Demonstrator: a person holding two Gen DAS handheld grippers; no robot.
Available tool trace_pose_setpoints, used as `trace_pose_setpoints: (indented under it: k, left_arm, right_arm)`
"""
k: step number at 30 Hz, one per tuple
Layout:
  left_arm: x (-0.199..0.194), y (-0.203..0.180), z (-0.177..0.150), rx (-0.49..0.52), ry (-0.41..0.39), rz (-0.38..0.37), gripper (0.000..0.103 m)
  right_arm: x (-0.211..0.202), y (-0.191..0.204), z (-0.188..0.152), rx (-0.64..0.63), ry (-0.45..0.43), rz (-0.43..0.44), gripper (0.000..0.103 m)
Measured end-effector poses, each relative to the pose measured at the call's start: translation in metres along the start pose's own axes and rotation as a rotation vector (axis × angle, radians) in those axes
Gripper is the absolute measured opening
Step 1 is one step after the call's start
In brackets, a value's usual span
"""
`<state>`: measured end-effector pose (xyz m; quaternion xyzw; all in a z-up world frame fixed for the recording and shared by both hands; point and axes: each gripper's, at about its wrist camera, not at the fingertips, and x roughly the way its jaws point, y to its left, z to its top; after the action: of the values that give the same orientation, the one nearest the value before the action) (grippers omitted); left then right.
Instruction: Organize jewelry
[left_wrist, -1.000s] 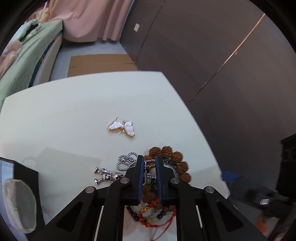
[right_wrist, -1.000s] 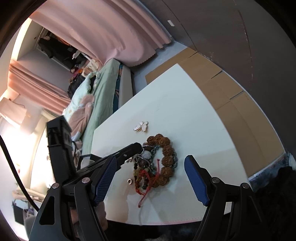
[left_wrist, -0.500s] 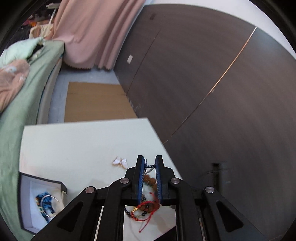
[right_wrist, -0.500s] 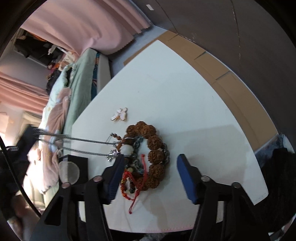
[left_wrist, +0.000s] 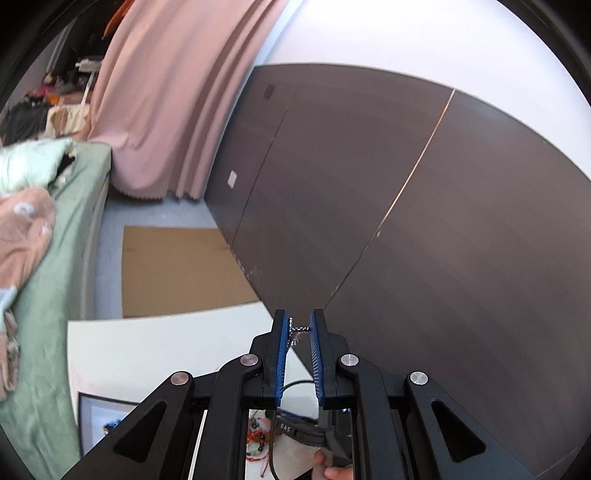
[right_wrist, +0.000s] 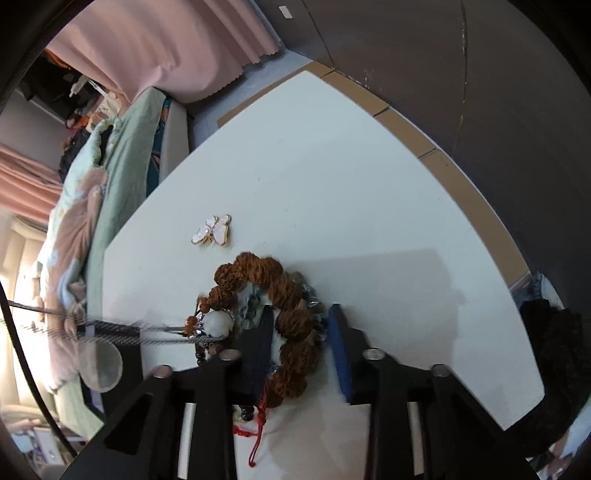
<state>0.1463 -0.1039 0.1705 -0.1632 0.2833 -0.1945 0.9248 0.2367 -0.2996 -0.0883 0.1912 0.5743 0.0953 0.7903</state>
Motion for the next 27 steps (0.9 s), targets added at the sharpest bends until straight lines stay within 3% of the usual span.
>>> trace_pose_setpoints:
  k: [4, 14, 23, 27]
  left_arm:
    - [-0.020, -0.002, 0.015, 0.009, -0.044, 0.014, 0.013]
    - [-0.054, -0.009, 0.037, 0.041, -0.127, 0.039, 0.013]
    - [-0.063, -0.023, 0.032, 0.065, -0.132, 0.005, 0.013]
    - [-0.054, -0.015, 0.026, 0.074, -0.108, 0.035, 0.013]
  right_arm:
    - [-0.007, -0.002, -0.003, 0.025, -0.020, 0.051, 0.021]
    - [-0.047, 0.021, -0.018, -0.050, -0.157, 0.334, 0.021]
    - [-0.025, 0.064, -0.034, -0.115, -0.069, 0.404, 0.021]
    - [-0.021, 0.080, -0.044, -0.129, -0.044, 0.496, 0.021]
